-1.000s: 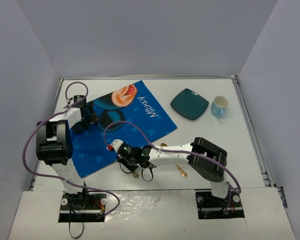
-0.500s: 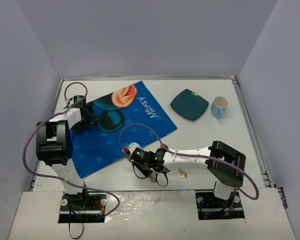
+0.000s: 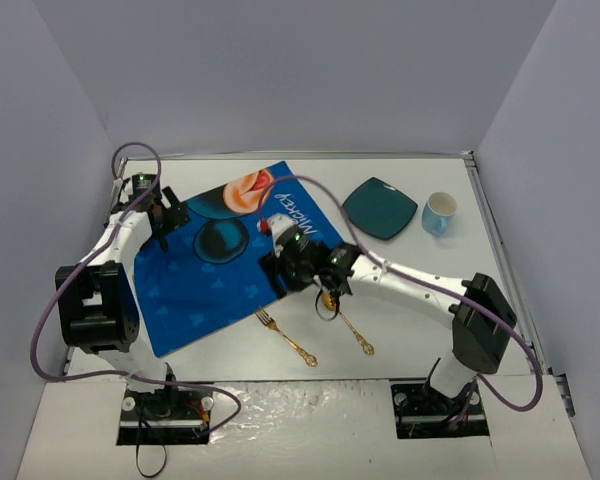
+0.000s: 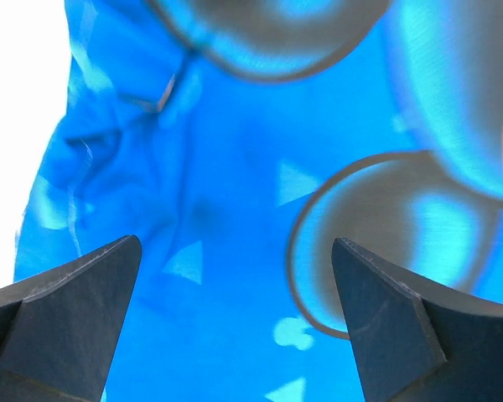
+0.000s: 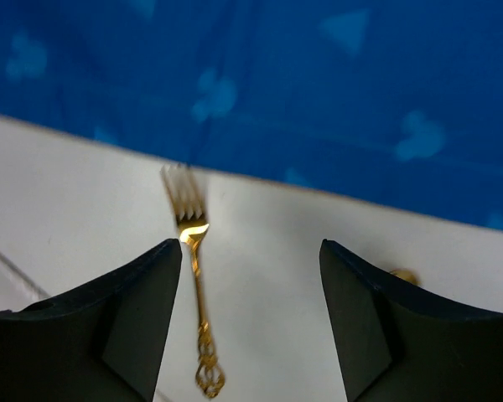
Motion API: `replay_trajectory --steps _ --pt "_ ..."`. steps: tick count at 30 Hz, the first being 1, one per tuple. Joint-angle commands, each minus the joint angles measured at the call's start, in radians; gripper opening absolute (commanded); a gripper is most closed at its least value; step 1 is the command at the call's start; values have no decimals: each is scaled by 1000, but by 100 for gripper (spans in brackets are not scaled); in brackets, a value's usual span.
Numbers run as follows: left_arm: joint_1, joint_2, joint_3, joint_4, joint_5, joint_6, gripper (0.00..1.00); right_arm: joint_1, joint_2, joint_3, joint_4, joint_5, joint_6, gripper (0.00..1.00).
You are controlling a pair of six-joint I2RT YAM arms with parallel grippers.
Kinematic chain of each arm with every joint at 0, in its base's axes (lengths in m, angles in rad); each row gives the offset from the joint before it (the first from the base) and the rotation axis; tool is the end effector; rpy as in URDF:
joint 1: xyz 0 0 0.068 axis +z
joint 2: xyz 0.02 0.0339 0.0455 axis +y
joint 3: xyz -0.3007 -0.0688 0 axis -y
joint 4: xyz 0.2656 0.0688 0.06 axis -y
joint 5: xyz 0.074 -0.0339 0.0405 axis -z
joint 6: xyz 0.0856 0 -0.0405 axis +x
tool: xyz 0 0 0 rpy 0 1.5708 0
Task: Set the dinner table for one person
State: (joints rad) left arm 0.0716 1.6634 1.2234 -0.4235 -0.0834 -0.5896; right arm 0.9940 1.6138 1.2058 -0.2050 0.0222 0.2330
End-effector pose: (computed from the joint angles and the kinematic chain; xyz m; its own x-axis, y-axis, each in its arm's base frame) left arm 0.4156 0.0370 0.2330 -0.5605 -0.5957 -0.5753 -0.5257 0.7927 -0.3087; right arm 0.2367 0.3603 0.2718 -0.4965 -0.3398 -0.7988 -0.7333 0.6566 0.1764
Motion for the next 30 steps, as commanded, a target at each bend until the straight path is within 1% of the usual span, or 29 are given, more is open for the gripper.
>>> replay_trajectory --steps 1,6,9,11,16,18,19,25,28,30 --pt "8 -69 63 15 -9 45 95 -206 56 136 -2 14 -59 62" --pt "10 -49 39 90 32 77 95 -343 249 253 1 10 -24 55" --pt "10 -20 27 129 64 74 94 -375 324 283 17 1 -9 52" --pt "11 -2 27 152 68 84 91 -393 358 278 39 -10 6 49" --pt "13 57 38 218 78 115 83 -440 392 214 107 -64 31 43" --pt "18 91 57 244 91 122 79 -450 407 192 131 -72 34 39" --pt "22 112 69 255 118 123 77 -451 414 187 134 -76 35 36" --pt "46 216 128 245 123 139 75 -467 425 135 167 -79 40 31" --pt "75 255 157 230 93 159 75 -474 425 111 179 -78 41 30" --pt "104 267 172 219 43 165 75 -479 421 98 184 -82 45 30"
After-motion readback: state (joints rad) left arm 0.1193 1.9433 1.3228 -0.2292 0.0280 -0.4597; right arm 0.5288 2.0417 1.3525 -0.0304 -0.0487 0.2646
